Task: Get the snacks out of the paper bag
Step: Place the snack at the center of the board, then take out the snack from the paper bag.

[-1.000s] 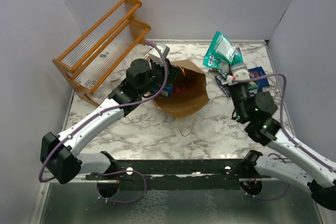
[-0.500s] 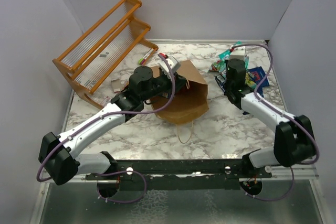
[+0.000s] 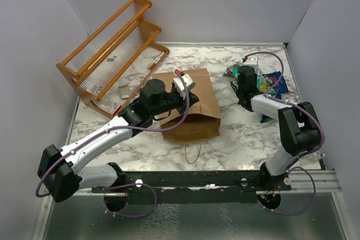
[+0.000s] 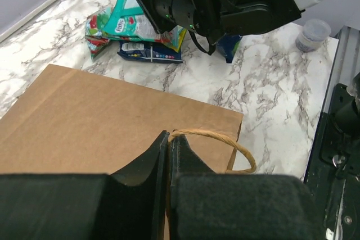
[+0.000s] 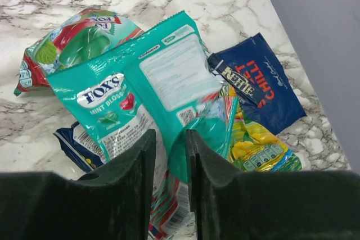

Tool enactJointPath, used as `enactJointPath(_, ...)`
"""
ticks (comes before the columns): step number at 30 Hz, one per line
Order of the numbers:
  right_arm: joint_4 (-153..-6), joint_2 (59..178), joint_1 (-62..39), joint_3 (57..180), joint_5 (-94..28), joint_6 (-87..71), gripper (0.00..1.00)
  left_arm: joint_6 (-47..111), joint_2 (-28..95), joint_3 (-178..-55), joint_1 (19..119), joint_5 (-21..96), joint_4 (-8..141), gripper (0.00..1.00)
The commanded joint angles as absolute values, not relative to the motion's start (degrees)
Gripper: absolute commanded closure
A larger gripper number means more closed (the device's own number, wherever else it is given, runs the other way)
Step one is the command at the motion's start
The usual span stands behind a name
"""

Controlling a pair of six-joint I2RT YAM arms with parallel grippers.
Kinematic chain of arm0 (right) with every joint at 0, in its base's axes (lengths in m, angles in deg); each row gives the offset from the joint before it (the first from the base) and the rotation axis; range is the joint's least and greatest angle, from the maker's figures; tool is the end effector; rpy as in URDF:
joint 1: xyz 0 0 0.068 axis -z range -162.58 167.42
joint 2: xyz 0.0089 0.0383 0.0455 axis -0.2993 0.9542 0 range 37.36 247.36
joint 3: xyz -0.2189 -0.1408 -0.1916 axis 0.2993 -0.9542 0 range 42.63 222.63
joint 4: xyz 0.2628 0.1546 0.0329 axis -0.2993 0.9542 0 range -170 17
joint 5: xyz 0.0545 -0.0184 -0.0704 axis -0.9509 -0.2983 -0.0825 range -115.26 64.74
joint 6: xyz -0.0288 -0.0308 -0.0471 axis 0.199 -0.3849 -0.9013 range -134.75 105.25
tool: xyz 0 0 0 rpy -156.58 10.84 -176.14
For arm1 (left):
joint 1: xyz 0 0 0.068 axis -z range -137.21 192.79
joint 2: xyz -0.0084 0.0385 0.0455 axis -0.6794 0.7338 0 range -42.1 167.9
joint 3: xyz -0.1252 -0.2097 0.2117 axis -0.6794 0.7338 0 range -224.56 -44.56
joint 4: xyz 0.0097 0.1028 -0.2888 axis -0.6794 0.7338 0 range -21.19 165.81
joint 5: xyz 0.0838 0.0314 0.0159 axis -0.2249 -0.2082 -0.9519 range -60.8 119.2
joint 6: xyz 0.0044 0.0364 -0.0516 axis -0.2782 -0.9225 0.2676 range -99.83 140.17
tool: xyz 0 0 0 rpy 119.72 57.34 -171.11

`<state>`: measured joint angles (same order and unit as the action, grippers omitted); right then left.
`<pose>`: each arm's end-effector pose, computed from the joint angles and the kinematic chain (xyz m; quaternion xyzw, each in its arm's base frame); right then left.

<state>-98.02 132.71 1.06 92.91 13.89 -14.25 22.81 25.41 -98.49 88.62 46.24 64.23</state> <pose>0.3907 0.0827 0.2123 0.0625 0.8200 -0.2106 0.5285 0.2106 -0.2371 0.3760 0.3662 0.6638 -0.3663 0.5395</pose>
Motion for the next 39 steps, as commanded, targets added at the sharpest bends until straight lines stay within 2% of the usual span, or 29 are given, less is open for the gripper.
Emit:
enactJointPath(1, -98.39, 131.25, 1.60, 94.81, 9.96, -12.14, 0.59, 23.42, 24.96, -101.23, 88.68, 43.80, 64.70, 1.00)
enactJointPath(2, -97.44, 129.87, 1.62, 94.69, 7.98, -12.11, 0.47, 23.49, 25.14, -101.80, 88.67, 44.00, 65.38, 1.00)
enactJointPath(4, -95.15, 126.63, 1.60, 94.14, 4.30, -11.56, 0.30, 24.18, 25.18, -102.45, 88.67, 43.65, 66.14, 1.00)
enactJointPath(6, -92.82, 122.17, 1.60, 93.48, -0.27, -11.44, 0.23, 25.04, 24.87, -102.30, 88.64, 43.53, 65.52, 1.00)
enactJointPath(9, -90.14, 114.47, 1.60, 91.80, -8.78, -12.12, 0.21, 26.72, 24.75, -101.80, 88.43, 43.36, 64.34, 1.00)
enactJointPath(16, -86.65, 95.86, 1.43, 87.54, -39.25, -14.97, 0.21, 31.32, 25.36, -103.67, 86.45, 42.75, 63.73, 1.00)
enactJointPath(22, -80.63, 87.97, -4.86, 88.41, -52.06, -20.29, 0.21, 33.35, 27.00, -107.28, 85.06, 41.42, 62.22, 1.00)
enactJointPath(28, -76.47, 80.20, -15.14, 84.20, -60.79, -34.36, 0.21, 33.96, 30.43, -111.25, 84.30, 39.48, 65.74, 1.00)
enactJointPath(34, -81.87, 75.48, -18.89, 77.75, -72.47, -36.69, 0.24, 34.33, 30.17, -111.77, 84.28, 39.18, 66.08, 1.00)
enactJointPath(39, -84.62, 80.23, -25.32, 76.96, -62.82, -39.97, 0.32, 33.67, 29.37, -110.14, 84.28, 39.75, 65.40, 1.00)
